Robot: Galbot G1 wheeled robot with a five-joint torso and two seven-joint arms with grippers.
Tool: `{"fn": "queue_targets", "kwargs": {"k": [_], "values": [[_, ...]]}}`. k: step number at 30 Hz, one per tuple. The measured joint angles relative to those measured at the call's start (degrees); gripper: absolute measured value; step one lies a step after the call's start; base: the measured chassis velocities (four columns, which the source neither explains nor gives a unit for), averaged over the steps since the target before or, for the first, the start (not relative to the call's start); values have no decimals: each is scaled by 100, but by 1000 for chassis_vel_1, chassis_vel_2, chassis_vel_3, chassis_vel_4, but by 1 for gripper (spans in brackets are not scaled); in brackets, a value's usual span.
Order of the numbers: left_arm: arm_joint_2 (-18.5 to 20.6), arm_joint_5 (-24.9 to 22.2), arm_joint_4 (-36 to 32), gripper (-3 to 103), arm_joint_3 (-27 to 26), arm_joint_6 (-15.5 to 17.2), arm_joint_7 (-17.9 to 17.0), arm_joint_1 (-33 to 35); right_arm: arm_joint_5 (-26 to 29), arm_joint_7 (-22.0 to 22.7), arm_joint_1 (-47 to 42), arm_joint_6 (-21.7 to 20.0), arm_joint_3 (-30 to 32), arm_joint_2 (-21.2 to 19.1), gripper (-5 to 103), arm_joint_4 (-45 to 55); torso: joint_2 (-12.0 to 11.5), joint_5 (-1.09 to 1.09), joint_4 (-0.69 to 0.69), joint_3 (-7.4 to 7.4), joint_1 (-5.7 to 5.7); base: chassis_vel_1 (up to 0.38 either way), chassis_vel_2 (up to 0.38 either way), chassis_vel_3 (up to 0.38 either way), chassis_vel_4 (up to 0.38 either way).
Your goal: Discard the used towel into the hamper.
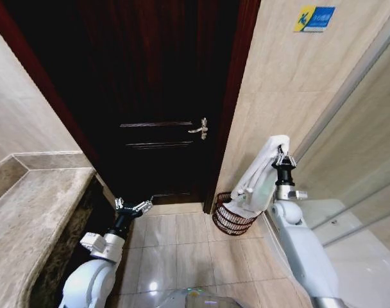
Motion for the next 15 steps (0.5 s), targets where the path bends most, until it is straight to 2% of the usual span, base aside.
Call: {"fn": "queue_targets", "kwargs": {"k": [5,15], "values": [[0,0,0,99,0,0,0,1,-39,-5,-104,-137,3,48,4,-230,1,1,0,-1,-2,0,0,0,0],[0,0,0,99,0,0,0,0,224,-458,193,-209,-351,-46,4,-891,0,-2,0,0,1,0,0,0,0]]}}
